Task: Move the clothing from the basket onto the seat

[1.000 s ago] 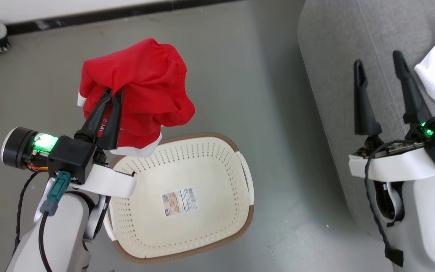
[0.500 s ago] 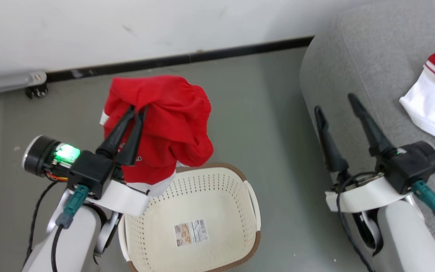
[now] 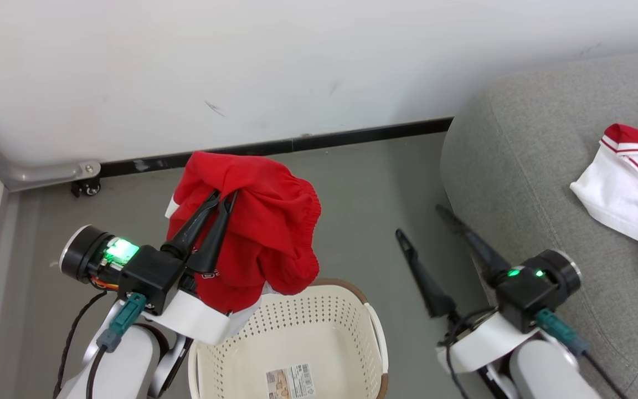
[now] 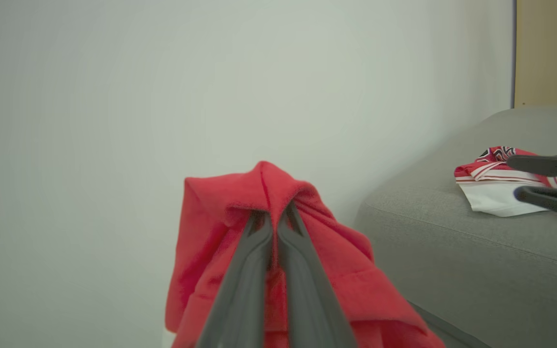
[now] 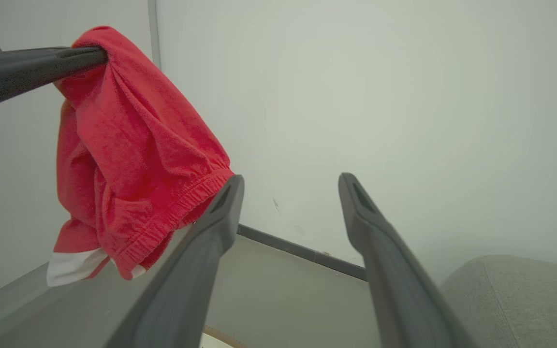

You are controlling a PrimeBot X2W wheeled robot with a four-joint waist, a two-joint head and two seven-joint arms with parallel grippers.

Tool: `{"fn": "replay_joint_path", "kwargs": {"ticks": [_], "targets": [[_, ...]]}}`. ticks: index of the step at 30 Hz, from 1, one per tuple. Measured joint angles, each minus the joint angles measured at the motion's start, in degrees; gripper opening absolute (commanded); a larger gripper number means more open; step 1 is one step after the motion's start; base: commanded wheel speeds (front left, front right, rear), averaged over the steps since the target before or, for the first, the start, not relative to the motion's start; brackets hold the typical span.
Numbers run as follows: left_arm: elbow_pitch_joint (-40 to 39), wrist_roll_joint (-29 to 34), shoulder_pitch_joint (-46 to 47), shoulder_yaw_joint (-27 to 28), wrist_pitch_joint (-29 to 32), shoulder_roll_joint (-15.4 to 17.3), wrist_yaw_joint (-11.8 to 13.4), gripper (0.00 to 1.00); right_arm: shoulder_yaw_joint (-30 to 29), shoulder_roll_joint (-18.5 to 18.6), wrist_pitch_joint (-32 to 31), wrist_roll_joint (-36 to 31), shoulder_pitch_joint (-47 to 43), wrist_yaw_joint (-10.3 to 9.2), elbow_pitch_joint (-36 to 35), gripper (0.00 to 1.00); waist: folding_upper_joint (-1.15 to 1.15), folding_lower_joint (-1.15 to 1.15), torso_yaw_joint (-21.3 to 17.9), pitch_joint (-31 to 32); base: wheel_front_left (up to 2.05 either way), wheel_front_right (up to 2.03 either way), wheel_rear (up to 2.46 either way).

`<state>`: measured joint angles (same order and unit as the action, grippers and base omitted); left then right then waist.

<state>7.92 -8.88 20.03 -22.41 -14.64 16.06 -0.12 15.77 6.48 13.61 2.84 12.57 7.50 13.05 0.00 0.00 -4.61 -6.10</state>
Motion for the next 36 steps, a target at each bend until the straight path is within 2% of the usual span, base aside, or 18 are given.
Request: {"fn": "replay_joint_path", "kwargs": {"ticks": [8,11,16,27,36], "targets": [[-0.34,0.01,-0.01,-1.70,0.88,-0.18,-1.45,0.00,11.55,1.56,-2.13,1.35,-0.89,0.00,1.51,1.00,0.00,0.00,0.65,3.85,0.00,0.00,0.00],[-0.63,0.01,0.00,-2.46,1.59,-0.54,-1.62,0.00,14.15,2.29,-2.72,1.75,-0.73,0.00,1.92,1.00,0.00,0.00,0.90,4.82,0.00,0.00,0.00],[-1.02,0.01,0.03,-3.66,3.24,-1.20,-2.49,0.00,17.17,3.28,-3.58,2.22,0.18,0.00,2.86,1.00,0.00,0.00,1.35,6.11,0.00,0.00,0.00],[-2.70,0.02,0.38,-6.30,7.37,-2.50,-3.21,0.00,22.67,2.57,-4.08,4.00,3.93,0.00,7.09,1.00,0.00,0.00,2.72,7.38,0.00,0.00,0.00],[-4.36,0.01,1.50,-7.90,10.18,-3.92,-3.52,0.00,23.35,1.61,-3.45,3.34,6.84,0.00,11.20,1.00,0.00,0.00,3.94,7.50,0.00,0.00,0.00]]}}
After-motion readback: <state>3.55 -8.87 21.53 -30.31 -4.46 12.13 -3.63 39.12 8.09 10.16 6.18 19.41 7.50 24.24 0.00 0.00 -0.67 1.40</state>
